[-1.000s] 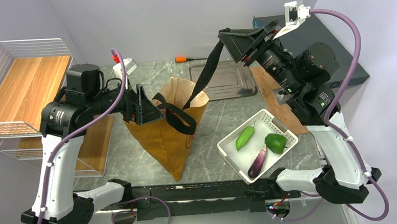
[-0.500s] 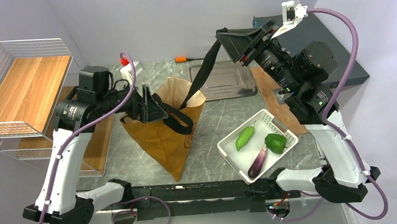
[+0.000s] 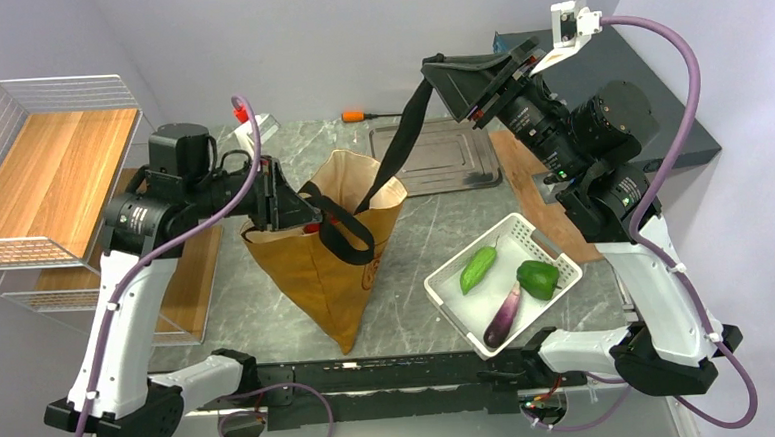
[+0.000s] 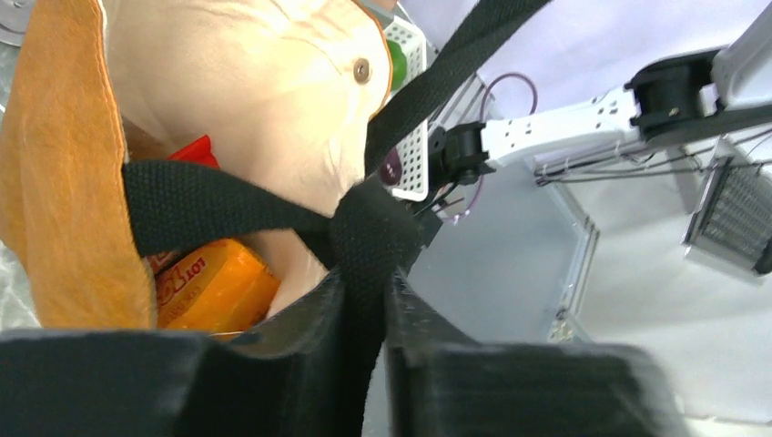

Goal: Place the food into the grocery bag and tie it
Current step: Tie the grocery bag at the center of the board.

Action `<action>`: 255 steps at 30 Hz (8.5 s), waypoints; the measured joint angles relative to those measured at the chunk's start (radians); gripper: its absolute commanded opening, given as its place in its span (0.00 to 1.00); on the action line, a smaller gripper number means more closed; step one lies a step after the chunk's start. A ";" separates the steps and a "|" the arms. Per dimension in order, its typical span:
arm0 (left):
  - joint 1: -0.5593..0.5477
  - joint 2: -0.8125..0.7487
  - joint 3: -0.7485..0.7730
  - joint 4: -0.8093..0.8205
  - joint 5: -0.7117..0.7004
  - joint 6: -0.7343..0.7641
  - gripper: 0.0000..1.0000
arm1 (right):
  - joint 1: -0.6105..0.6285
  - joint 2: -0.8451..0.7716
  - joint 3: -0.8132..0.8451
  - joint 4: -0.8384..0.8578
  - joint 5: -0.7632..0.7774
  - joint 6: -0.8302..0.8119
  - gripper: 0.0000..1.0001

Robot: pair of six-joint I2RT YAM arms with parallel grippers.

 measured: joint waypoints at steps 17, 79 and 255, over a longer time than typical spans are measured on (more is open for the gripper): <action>-0.008 -0.033 -0.025 0.399 -0.129 -0.410 0.13 | -0.001 0.013 0.000 0.000 0.000 0.011 0.36; -0.198 -0.034 -0.182 0.977 -1.017 -0.927 0.11 | 0.001 0.431 0.082 -0.283 -0.343 0.089 0.79; -0.542 0.369 0.357 0.813 -0.815 0.233 0.93 | -0.164 0.509 0.555 0.161 -0.624 0.444 0.09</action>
